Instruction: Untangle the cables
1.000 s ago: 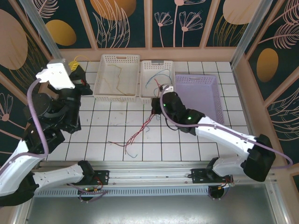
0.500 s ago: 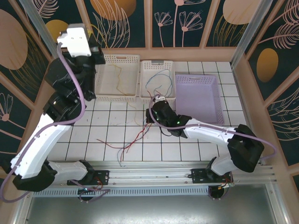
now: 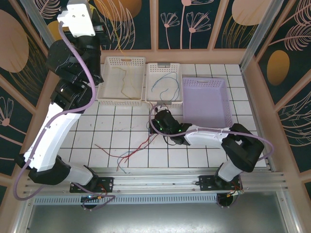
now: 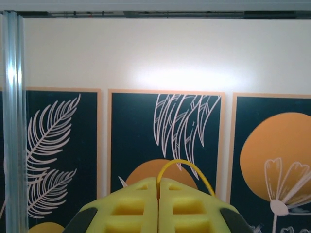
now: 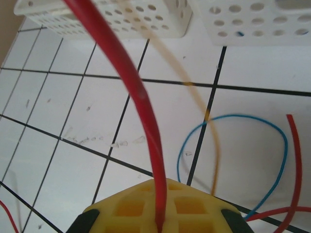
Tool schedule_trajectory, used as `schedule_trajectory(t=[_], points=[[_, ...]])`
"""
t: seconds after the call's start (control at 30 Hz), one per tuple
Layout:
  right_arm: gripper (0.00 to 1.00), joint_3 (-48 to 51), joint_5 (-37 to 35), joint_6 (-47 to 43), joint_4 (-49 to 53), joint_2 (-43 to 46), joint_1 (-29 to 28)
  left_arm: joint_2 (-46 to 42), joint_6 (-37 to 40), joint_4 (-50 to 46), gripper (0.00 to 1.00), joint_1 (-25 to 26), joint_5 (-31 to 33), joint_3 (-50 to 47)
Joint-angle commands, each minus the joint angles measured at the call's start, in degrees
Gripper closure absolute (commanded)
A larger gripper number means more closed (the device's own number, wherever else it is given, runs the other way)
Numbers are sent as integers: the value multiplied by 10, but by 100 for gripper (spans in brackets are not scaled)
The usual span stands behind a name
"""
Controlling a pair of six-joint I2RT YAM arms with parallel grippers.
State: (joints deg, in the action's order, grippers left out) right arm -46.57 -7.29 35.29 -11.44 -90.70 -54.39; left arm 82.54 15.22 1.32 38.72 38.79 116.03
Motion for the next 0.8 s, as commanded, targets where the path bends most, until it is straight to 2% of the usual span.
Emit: schedule_trajectory(t=[0.0,0.5,0.6,0.77], points=[[100,-15,19,-11,-31,-18,-7,8,32,64,100,-6,-9,40],[100,-19,62,-37,-80,-69,-8,36,102,180,100,-14,-27,60],[100,-23,62,-44,-82,-74,-7,43,97,208,100,-35,-34,40],[100,-39,84,-57,-73,-83,-6,55,36,208,100,-93,-55,31]])
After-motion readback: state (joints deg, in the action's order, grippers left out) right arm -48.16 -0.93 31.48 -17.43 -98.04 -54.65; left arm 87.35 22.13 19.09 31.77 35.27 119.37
